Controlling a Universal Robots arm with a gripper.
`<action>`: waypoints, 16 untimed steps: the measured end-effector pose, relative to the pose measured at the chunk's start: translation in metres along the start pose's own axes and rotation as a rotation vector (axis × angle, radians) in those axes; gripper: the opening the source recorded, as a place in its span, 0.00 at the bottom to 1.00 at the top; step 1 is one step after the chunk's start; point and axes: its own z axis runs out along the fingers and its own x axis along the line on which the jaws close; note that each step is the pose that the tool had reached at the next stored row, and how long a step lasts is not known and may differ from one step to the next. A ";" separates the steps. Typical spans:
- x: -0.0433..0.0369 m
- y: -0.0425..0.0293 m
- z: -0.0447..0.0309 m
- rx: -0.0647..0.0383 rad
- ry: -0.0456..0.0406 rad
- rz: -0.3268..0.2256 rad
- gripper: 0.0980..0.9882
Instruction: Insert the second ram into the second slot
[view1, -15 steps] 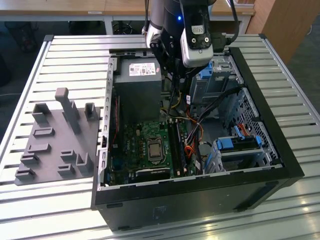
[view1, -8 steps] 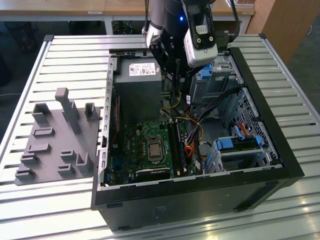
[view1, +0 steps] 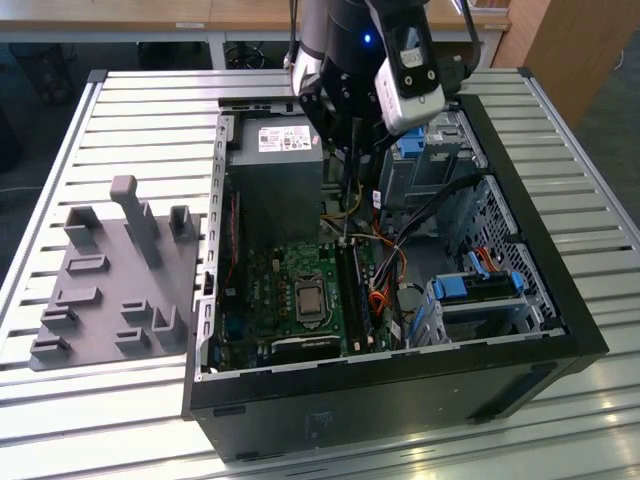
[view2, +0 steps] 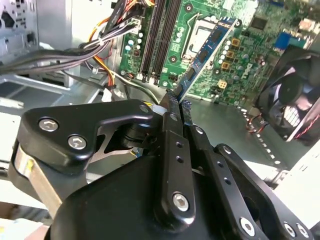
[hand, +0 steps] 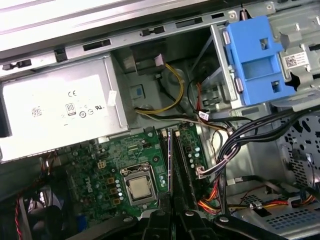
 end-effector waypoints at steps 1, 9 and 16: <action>0.0000 0.0000 0.0000 0.000 0.0005 -0.016 0.04; 0.0000 0.0000 0.0002 -0.001 0.0031 -0.094 0.04; 0.0000 -0.0001 0.0029 -0.001 0.0031 -0.094 0.04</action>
